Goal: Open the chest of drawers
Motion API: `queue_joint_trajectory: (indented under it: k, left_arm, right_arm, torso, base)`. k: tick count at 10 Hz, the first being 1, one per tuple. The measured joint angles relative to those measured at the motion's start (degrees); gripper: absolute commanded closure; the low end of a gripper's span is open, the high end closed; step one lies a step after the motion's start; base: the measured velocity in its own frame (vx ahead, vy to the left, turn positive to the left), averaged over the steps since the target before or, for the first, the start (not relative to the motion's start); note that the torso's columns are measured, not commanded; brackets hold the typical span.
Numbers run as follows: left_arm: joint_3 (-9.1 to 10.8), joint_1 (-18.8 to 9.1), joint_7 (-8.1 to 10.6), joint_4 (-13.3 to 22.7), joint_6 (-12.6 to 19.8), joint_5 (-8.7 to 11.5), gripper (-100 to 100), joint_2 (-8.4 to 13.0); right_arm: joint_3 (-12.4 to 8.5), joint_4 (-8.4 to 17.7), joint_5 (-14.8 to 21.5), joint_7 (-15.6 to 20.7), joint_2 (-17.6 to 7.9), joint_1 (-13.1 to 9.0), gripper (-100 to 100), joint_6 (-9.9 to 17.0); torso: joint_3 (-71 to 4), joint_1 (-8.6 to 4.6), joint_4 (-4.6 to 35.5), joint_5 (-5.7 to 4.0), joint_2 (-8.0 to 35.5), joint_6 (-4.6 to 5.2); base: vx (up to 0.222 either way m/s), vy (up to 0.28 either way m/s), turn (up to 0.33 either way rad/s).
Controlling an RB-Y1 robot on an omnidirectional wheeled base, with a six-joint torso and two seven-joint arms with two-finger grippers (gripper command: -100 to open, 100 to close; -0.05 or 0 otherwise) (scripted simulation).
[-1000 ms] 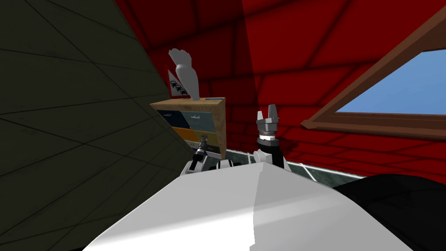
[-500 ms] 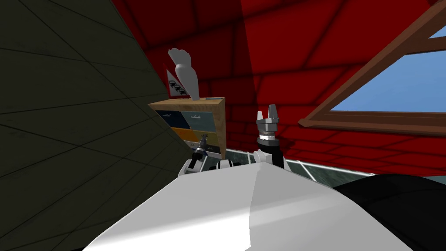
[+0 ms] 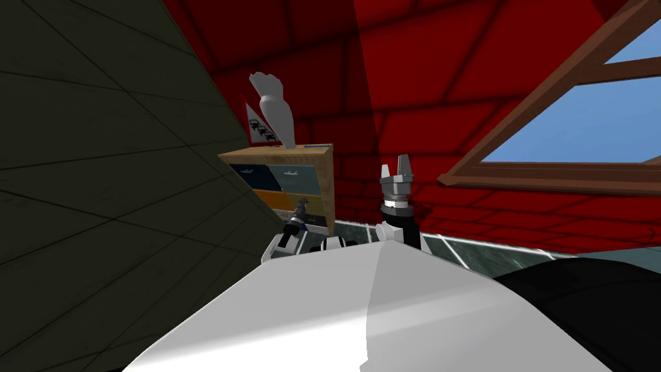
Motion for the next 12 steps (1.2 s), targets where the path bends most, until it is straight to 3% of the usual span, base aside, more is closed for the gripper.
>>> queue_joint_trajectory:
  k: [12]
  left_arm:
    - [-2.04, -0.91, 4.54, -6.97, 12.32, -0.26, -100, 4.94]
  right_arm:
    - [0.0, 0.0, 0.0, 0.0, 0.0, 0.0, 0, 0.0]
  torso:
    - [0.0, 0.02, 0.0, 0.0, 0.0, 0.0]
  base:
    - [-0.014, 0.027, -0.045]
